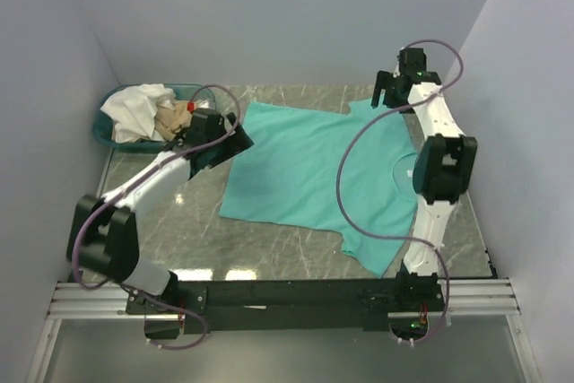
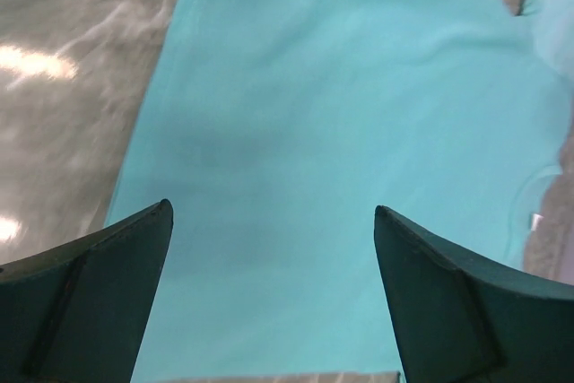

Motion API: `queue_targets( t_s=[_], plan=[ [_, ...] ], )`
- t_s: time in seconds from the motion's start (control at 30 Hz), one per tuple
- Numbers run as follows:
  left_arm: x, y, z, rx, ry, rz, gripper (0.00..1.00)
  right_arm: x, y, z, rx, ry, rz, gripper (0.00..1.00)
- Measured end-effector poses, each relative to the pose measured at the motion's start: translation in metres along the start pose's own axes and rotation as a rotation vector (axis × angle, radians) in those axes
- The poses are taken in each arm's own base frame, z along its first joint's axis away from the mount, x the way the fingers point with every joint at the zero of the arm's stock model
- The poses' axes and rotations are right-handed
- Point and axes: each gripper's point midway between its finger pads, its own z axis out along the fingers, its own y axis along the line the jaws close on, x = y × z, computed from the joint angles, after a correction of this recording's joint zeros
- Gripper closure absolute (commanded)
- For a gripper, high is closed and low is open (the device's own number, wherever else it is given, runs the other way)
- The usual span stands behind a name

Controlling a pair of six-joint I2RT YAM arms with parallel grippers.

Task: Fold and stack the t-shirts
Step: Flatten the tshirt out, then fold the tshirt

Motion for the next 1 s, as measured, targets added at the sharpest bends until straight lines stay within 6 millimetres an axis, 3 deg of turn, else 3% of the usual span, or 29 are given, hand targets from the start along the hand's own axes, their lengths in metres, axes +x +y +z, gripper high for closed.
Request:
queue_targets(
  t_s=[0.1, 0.17, 0.3, 0.37, 0.43, 0.5, 0.6, 0.87, 1.0],
  plan=[
    [0.003, 0.011, -0.035, 0.005, -0.053, -0.039, 0.01, 0.003, 0.006, -0.072, 0.012, -0.080, 0.033, 0.09],
    [0.020, 0.031, -0.050, -0.018, -0.057, -0.070, 0.01, 0.010, 0.013, -0.121, -0.002, -0.176, 0.069, 0.09],
    [0.072, 0.082, -0.061, -0.111, 0.010, -0.122, 0.01, 0.065, 0.021, -0.185, -0.059, -0.276, 0.153, 0.09],
    [0.098, 0.106, -0.064, -0.161, 0.055, -0.145, 0.06, 0.105, 0.026, -0.195, -0.088, -0.273, 0.176, 0.09],
    [0.114, 0.120, -0.066, -0.188, 0.082, -0.161, 0.12, 0.145, 0.030, -0.192, -0.095, -0.227, 0.180, 0.09],
    [0.121, 0.126, -0.066, -0.199, 0.095, -0.170, 0.18, 0.176, 0.034, -0.187, -0.085, -0.177, 0.169, 0.10],
    [0.125, 0.129, -0.065, -0.203, 0.099, -0.187, 0.28, 0.206, 0.035, -0.187, -0.067, -0.130, 0.163, 0.11],
    [0.130, 0.130, -0.057, -0.200, 0.105, -0.215, 0.61, 0.224, 0.017, -0.219, -0.043, -0.193, 0.216, 0.12],
    [0.132, 0.130, -0.052, -0.189, 0.108, -0.217, 0.77, 0.235, 0.010, -0.221, -0.022, -0.182, 0.224, 0.12]
  ],
)
